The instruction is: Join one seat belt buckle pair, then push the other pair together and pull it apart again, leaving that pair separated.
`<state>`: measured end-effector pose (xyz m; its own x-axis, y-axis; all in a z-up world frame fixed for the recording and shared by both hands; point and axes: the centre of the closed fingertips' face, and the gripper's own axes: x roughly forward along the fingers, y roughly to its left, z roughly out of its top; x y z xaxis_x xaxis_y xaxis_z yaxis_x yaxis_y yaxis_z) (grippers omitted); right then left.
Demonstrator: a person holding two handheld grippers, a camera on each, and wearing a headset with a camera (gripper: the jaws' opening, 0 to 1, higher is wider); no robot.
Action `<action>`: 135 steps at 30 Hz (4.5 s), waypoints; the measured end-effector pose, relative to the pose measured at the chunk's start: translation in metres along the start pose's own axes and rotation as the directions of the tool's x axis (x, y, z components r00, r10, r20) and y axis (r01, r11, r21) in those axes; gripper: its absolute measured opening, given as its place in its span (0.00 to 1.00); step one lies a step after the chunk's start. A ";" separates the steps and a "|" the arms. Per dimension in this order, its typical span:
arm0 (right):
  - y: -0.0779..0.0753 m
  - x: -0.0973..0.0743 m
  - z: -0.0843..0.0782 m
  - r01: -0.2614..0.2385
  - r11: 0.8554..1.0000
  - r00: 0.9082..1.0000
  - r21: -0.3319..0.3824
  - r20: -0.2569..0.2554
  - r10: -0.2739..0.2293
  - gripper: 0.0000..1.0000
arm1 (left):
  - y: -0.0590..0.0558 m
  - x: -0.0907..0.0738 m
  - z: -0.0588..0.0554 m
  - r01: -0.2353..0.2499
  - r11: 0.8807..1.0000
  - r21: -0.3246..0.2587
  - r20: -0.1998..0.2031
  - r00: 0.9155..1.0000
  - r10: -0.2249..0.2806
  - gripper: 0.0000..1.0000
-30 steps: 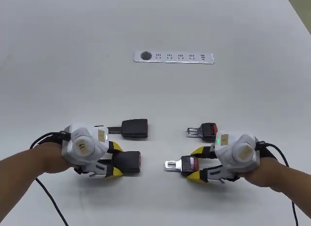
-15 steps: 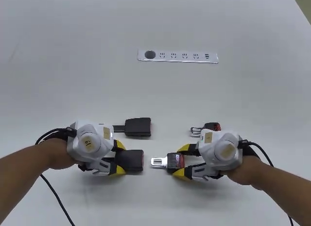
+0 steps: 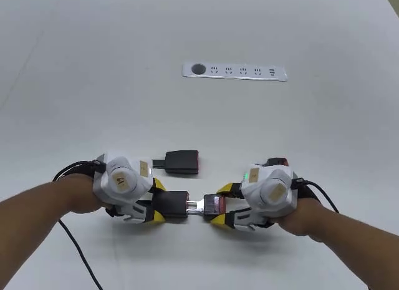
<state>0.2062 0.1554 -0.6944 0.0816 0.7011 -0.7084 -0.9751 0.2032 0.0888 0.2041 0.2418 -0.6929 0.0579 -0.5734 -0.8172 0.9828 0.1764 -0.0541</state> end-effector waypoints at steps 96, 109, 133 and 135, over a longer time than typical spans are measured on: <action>0.008 0.013 0.025 0.005 0.999 0.981 -0.038 0.195 0.003 0.32 | -0.001 -0.004 -0.003 0.070 0.991 0.113 0.119 0.989 -0.083 0.33; 0.010 0.012 0.024 0.004 1.000 0.978 -0.020 0.208 0.000 0.33 | -0.005 -0.005 0.002 0.072 0.992 0.103 0.115 0.990 -0.084 0.33; 0.003 0.002 0.018 0.070 0.997 0.991 -0.024 0.116 -0.067 0.53 | 0.007 -0.009 0.003 -0.031 0.996 0.078 0.041 0.999 0.028 0.59; 0.000 -0.003 0.017 0.077 0.997 0.990 0.002 0.119 -0.076 0.60 | 0.008 -0.010 0.007 -0.040 0.997 0.062 0.059 0.998 0.036 0.64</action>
<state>0.2093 0.1647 -0.6800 0.1798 0.7602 -0.6243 -0.9656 0.2574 0.0354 0.2123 0.2435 -0.6813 0.1040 -0.6131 -0.7831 0.9887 0.1494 0.0143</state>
